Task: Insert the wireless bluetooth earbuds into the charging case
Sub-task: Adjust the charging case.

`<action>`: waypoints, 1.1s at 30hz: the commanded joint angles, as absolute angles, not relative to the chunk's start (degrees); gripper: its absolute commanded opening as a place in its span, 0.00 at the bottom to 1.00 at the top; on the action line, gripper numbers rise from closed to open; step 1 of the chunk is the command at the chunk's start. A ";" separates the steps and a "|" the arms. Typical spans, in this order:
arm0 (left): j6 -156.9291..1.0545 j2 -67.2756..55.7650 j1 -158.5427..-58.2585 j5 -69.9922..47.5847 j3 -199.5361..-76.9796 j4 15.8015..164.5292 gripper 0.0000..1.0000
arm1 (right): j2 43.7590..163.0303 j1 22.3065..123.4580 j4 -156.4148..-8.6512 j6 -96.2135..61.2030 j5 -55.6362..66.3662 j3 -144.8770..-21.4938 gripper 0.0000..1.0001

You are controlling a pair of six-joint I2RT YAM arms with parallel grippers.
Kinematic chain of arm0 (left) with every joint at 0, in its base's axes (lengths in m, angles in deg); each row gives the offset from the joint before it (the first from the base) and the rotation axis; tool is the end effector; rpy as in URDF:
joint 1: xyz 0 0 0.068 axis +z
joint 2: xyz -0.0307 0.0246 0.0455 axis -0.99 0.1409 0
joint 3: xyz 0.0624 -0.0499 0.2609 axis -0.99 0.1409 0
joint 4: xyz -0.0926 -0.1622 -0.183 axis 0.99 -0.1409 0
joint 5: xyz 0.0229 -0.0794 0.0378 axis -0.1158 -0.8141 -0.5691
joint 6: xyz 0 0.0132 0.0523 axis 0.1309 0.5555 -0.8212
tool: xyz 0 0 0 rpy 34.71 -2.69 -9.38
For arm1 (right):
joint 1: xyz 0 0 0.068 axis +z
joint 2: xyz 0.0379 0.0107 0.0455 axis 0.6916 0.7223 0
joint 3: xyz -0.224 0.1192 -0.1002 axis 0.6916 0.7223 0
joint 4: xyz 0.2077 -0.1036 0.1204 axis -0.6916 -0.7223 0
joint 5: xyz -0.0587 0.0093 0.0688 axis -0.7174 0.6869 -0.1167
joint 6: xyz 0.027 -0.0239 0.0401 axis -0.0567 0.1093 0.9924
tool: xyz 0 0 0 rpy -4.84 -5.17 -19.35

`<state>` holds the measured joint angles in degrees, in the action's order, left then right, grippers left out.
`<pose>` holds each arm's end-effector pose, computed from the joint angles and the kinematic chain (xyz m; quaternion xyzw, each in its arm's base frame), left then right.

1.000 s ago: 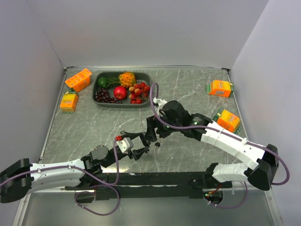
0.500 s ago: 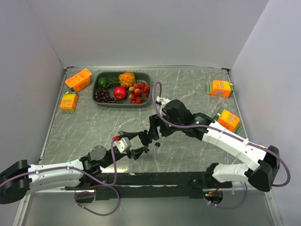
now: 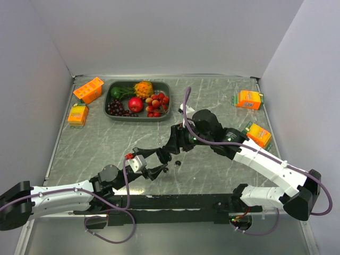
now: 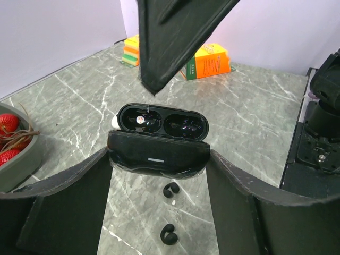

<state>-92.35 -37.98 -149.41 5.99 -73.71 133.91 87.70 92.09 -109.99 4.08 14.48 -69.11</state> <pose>0.0698 -0.1541 0.2199 0.3192 0.5567 -0.3673 0.6733 0.1587 0.1939 0.3398 -0.2194 0.8395 0.3981 0.2977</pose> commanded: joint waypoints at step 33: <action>-90.22 -39.76 -150.28 8.66 -74.53 139.13 0.03 | 89.73 91.74 -111.29 0.38 16.53 -71.62 0.00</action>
<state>-92.48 -39.43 -150.06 6.07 -73.71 135.59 91.26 91.76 -110.30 4.70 17.84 -69.13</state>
